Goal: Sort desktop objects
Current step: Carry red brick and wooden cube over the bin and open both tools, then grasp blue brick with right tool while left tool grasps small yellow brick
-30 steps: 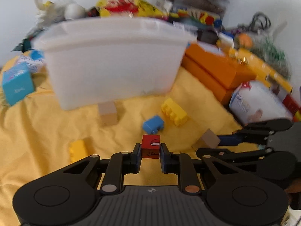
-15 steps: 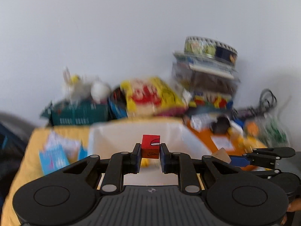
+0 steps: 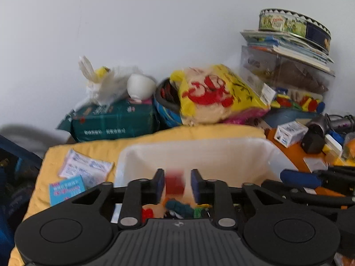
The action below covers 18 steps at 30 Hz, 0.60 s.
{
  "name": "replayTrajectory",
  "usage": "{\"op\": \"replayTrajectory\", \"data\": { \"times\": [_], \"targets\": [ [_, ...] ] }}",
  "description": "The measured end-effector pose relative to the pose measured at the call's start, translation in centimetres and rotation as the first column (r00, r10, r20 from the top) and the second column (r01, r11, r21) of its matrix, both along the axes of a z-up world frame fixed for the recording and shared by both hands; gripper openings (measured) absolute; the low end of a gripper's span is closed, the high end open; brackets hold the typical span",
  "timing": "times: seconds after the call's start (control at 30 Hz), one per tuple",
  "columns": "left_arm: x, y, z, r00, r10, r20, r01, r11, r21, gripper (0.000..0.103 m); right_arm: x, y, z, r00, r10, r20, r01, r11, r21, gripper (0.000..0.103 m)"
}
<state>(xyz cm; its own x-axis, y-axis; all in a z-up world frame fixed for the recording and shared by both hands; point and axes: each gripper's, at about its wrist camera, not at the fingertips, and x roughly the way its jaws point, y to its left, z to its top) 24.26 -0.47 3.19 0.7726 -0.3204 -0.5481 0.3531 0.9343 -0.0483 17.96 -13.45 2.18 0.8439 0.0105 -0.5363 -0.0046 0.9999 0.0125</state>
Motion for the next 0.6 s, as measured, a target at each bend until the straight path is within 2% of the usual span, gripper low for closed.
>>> {"op": "replayTrajectory", "data": {
  "times": [0.07, 0.13, 0.23, 0.3, 0.37, 0.43, 0.53, 0.6],
  "targets": [
    [-1.1, 0.5, 0.2, 0.999, -0.022, 0.039, 0.022, 1.000, -0.003, 0.051, -0.9, -0.3, 0.1, 1.000, 0.005, 0.014, -0.005, 1.000, 0.003, 0.037],
    [-2.2, 0.7, 0.5, 0.998, -0.021, 0.067, 0.020, 1.000, 0.017, 0.052, -1.3, -0.5, 0.3, 1.000, 0.005, 0.020, -0.005, 1.000, 0.006, 0.038],
    [-4.1, 1.2, 1.3, 0.996, -0.039, 0.079, 0.040, 0.999, -0.013, 0.052, -2.4, -0.7, 0.9, 0.999, 0.013, 0.041, -0.014, 0.999, 0.031, 0.038],
    [-5.7, 1.6, 1.7, 0.995, -0.044, 0.091, 0.046, 0.999, -0.023, 0.052, -3.5, -0.7, 1.3, 0.998, 0.024, 0.057, -0.026, 0.999, 0.034, 0.044],
    [-7.3, 2.0, 1.6, 0.994, -0.048, 0.101, 0.052, 0.998, -0.033, 0.058, -4.9, -0.5, 1.6, 0.996, 0.040, 0.074, -0.042, 0.999, 0.027, 0.050],
    [-9.2, 2.5, 1.1, 0.994, -0.046, 0.103, 0.050, 0.998, -0.040, 0.060, -6.3, -0.1, 1.5, 0.994, 0.074, 0.083, -0.076, 0.997, 0.016, 0.051],
    [-11.6, 3.2, -0.7, 0.997, -0.021, 0.070, 0.024, 0.999, -0.046, 0.061, -8.5, 0.6, 0.3, 0.991, 0.116, 0.060, -0.117, 0.993, 0.012, 0.057],
    [-12.8, 3.6, -2.7, 1.000, -0.014, -0.006, 0.013, 0.998, -0.064, 0.062, -9.7, 1.0, -1.1, 0.990, 0.144, 0.009, -0.144, 0.989, 0.032, 0.057]
  ]
}}
